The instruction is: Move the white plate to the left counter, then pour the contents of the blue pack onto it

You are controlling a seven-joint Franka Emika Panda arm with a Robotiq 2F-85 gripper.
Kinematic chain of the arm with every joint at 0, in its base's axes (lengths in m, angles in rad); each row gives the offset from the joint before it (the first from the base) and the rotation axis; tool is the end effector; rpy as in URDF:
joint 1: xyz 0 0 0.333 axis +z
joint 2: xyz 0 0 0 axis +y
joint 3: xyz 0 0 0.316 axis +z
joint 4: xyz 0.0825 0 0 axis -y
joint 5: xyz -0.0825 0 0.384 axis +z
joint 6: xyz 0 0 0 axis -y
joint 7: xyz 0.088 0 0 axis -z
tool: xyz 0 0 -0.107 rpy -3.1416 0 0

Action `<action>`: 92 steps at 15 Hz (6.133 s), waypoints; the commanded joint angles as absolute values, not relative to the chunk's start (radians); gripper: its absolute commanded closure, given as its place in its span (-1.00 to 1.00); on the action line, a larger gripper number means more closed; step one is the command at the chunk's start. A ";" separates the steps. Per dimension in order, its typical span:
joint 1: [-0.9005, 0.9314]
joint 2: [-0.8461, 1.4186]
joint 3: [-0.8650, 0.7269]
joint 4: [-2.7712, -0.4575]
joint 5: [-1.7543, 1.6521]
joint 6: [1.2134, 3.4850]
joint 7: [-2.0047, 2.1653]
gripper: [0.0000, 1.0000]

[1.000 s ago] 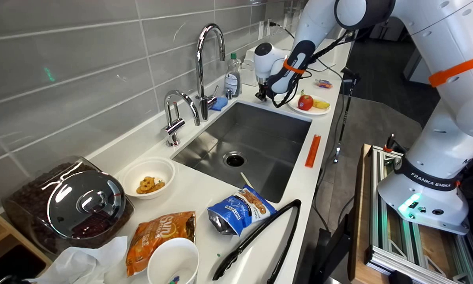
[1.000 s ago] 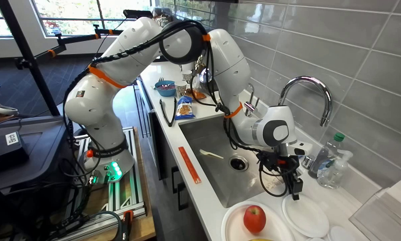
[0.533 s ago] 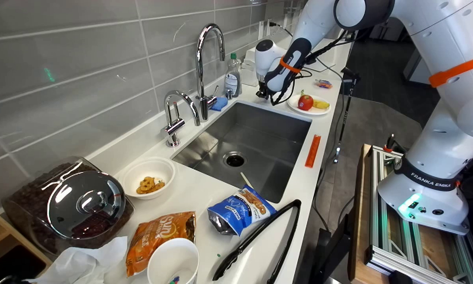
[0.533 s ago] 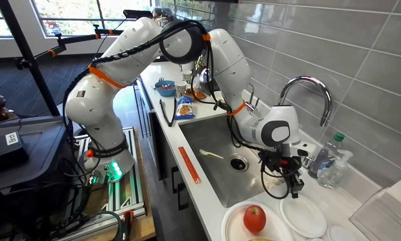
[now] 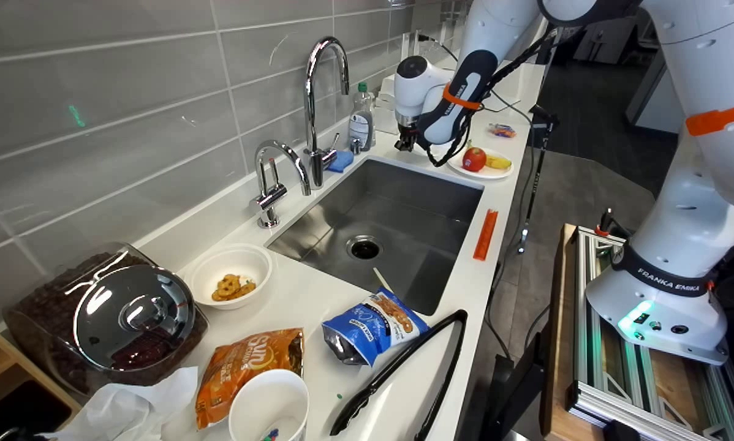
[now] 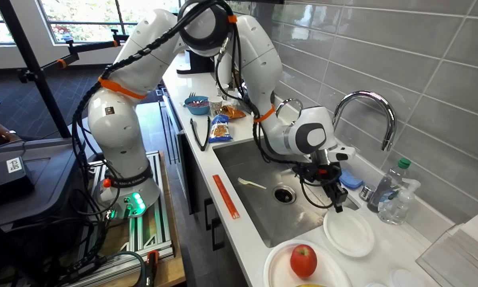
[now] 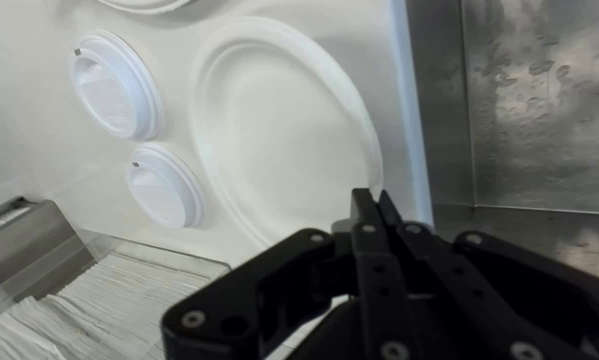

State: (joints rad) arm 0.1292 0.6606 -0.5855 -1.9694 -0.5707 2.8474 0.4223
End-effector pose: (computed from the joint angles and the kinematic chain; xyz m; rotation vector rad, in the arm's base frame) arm 0.5890 -0.2357 0.1998 2.5474 -0.2432 0.2918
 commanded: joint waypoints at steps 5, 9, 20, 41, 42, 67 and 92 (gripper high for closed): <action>0.439 0.370 -0.789 -2.415 -0.884 3.026 0.433 0.99; 0.615 0.281 -0.883 -2.514 -1.054 3.075 0.506 0.99; 0.899 0.231 -0.784 -2.570 -1.158 3.083 0.600 0.99; 1.128 0.243 -0.647 -2.481 -1.148 3.080 0.618 0.95; 1.128 0.243 -0.647 -2.481 -1.148 3.080 0.618 0.99; 0.942 0.473 -0.369 -2.293 -1.062 3.191 0.410 0.59; 0.885 0.118 -0.542 -2.619 -1.158 3.169 0.342 -1.00</action>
